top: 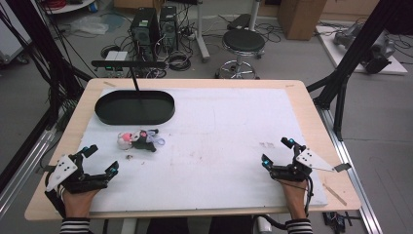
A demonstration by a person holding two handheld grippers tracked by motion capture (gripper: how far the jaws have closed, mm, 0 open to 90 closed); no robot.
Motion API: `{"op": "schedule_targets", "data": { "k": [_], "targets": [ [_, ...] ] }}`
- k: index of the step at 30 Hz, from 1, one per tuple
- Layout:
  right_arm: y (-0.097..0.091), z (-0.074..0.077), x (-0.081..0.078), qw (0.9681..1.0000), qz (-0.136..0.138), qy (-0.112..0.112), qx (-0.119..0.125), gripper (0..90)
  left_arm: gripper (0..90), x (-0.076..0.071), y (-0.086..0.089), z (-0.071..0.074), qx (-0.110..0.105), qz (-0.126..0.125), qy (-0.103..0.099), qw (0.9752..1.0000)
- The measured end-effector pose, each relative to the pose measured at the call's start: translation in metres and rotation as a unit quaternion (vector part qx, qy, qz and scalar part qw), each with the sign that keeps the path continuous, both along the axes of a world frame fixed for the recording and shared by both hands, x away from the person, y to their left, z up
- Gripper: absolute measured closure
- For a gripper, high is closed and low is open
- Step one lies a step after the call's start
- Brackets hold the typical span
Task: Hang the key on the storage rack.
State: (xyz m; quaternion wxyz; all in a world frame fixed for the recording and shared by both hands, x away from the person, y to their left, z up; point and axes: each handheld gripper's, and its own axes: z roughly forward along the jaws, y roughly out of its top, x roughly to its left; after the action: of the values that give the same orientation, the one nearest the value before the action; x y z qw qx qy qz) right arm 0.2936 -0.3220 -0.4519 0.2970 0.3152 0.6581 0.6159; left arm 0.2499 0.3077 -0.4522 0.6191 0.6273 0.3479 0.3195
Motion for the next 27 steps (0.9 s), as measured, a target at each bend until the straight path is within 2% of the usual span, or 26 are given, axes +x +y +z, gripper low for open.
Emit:
{"op": "schedule_targets", "data": {
  "k": [14,20,21,27],
  "targets": [
    [0.0010,0.0000,-0.0007,1.0000,-0.003,0.000,-0.001,0.5,1.7,0.0003,0.0005,0.0001,-0.003,0.001,0.002,1.0000],
    [-0.0001,0.0000,0.0002,1.0000,-0.004,-0.002,0.000,0.6,1.7,0.0004,0.0012,0.0002,-0.007,0.005,0.003,1.0000],
    [0.0004,-0.0001,-0.0003,1.0000,-0.003,0.000,0.000,0.6,1.7,0.0007,0.0014,0.0002,-0.013,0.006,0.003,0.9999],
    [0.0009,0.0001,-0.0008,1.0000,-0.004,0.000,-0.001,0.6,1.7,0.0037,0.0040,0.0028,-0.007,0.005,0.010,0.9999]
  ]
}}
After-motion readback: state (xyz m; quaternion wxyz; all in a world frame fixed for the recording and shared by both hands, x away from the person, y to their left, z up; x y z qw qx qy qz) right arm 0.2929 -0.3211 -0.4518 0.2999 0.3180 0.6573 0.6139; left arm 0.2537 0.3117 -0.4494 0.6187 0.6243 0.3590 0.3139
